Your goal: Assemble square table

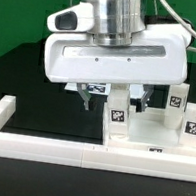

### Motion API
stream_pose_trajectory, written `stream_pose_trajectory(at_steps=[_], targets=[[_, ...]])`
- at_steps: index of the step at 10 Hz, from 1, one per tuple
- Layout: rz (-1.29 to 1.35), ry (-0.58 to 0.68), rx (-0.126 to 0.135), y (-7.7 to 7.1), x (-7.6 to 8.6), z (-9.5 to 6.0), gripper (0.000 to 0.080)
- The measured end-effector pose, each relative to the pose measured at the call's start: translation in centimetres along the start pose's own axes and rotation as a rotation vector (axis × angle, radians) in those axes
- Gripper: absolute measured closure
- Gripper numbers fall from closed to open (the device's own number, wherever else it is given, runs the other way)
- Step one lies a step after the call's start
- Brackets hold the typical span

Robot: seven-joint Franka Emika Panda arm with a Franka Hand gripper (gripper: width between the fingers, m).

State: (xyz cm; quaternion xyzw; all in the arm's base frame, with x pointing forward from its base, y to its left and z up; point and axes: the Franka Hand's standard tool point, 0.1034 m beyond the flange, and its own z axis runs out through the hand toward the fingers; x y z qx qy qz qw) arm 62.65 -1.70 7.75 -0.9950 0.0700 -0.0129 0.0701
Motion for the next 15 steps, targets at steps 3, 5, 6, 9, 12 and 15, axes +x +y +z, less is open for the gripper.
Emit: stream_pose_trajectory(at_steps=[3,5,6,9,12,15], targets=[[0.175,-0.001,0.003,-0.2,0.0,0.0,0.0512],[0.249,-0.001,0.003,-0.2,0.0,0.1,0.0511],[0.397,0.005,0.008,-0.5,-0.2,0.2,0.0511],[0.801,0.028,0.005,-0.7,-0.9,0.1,0.0511],[1.125,0.066,0.052,-1.1,-0.3,0.2,0.0509],[1.335,0.077,0.052,-1.8,-0.6,0.2,0.0509]])
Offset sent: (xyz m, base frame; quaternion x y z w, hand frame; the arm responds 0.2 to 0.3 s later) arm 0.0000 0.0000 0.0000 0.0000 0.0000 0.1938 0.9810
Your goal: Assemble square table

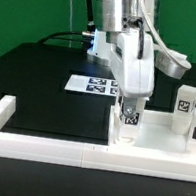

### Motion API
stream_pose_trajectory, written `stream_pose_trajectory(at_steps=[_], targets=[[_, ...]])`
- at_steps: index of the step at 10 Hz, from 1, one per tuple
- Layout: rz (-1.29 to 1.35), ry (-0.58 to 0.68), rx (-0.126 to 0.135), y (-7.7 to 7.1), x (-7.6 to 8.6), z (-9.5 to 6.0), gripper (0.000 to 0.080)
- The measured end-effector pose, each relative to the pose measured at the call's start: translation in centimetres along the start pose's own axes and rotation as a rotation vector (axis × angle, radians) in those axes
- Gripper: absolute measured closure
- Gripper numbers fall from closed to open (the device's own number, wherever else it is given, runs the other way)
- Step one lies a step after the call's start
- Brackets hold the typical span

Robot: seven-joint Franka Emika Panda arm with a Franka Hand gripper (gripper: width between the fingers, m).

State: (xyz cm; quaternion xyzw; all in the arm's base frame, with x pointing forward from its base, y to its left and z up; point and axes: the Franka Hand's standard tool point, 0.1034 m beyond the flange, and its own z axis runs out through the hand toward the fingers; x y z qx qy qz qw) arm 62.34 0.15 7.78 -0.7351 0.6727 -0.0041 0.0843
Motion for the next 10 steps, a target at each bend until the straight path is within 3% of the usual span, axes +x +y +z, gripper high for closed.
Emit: stream_pose_trajectory(at_steps=[2,3,4,5,6,10], targets=[[-0.122,0.009,-0.010,-0.1,-0.2,0.0,0.0509],[-0.262,0.027,-0.023,-0.6,-0.9,0.0,0.0411],[-0.439,0.046,-0.043,-0.8,-1.7,0.3,0.0411],[-0.545,0.046,-0.043,-0.7,-2.0,0.6,0.0236],[-0.561,0.041,-0.040,-0.7,-1.8,0.5,0.0167],[-1.075,0.054,-0.059,-0.5,-0.8,0.1,0.0151]])
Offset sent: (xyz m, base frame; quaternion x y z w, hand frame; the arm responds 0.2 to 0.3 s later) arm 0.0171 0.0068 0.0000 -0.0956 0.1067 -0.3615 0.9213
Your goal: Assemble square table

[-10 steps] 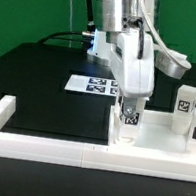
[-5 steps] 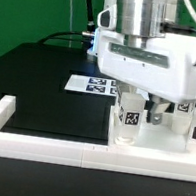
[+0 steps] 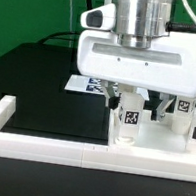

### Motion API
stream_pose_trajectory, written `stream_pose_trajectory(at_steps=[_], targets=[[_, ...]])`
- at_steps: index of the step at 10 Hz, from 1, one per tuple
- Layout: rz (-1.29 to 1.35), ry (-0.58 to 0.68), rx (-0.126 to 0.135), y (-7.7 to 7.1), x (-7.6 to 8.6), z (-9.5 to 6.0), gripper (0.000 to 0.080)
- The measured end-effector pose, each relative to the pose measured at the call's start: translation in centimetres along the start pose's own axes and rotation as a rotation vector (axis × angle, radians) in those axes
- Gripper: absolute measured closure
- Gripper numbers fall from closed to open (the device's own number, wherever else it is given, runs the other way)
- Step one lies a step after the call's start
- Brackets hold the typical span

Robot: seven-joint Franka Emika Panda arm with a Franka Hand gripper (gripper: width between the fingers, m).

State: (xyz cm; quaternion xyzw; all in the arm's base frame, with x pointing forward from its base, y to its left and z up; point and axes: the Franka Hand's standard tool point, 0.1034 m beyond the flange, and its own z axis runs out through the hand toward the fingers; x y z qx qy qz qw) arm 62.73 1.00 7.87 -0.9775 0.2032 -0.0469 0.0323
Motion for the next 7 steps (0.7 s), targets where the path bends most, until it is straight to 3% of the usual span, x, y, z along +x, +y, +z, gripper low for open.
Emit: stream_pose_trajectory(at_steps=[2,4,5,6,7], targets=[[-0.234,0.026,-0.008,0.19,-0.77,0.07,0.0151],[-0.233,0.025,-0.006,0.21,-0.79,0.14,0.0151],[-0.228,0.024,-0.007,0.21,-0.81,0.17,0.0251],[-0.195,0.024,-0.004,0.18,-0.83,0.18,0.0442],[-0.140,0.023,0.000,0.14,-0.86,0.20,0.0442]])
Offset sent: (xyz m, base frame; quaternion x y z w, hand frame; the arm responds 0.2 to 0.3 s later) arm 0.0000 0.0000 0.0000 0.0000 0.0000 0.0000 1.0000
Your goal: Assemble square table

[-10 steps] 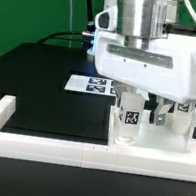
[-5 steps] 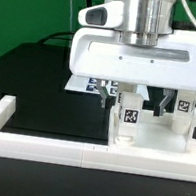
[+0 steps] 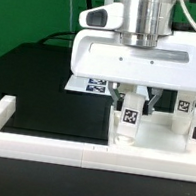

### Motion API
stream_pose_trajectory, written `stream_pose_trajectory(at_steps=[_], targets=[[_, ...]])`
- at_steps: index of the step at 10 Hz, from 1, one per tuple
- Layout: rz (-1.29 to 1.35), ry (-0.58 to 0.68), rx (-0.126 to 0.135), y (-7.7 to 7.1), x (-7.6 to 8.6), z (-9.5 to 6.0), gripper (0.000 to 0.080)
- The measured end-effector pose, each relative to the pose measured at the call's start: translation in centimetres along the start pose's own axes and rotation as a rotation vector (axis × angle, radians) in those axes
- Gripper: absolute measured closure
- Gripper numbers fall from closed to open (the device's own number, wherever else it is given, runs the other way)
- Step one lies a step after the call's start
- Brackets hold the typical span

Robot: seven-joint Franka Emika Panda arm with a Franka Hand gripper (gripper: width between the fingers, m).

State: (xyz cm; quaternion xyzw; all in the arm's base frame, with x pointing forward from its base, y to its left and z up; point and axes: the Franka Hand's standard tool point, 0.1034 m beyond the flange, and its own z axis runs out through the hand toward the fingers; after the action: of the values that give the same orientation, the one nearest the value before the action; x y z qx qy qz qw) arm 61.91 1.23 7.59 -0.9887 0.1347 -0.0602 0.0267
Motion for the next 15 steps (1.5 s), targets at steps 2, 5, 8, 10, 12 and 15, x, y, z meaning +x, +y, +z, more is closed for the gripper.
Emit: stream_pose_trajectory(at_steps=[2,5,8,10,12,15], targets=[[0.125,-0.001,0.003,0.05,0.01,0.02,0.0508],[0.585,-0.041,0.018,0.29,0.54,0.19,0.0508],[1.071,-0.097,0.073,0.54,0.57,0.34,0.0508],[1.119,-0.105,0.080,0.56,0.56,0.36,0.0508],[1.052,-0.101,0.080,0.49,0.53,0.38,0.0326],[0.571,-0.063,0.074,0.01,0.52,0.38,0.0162]])
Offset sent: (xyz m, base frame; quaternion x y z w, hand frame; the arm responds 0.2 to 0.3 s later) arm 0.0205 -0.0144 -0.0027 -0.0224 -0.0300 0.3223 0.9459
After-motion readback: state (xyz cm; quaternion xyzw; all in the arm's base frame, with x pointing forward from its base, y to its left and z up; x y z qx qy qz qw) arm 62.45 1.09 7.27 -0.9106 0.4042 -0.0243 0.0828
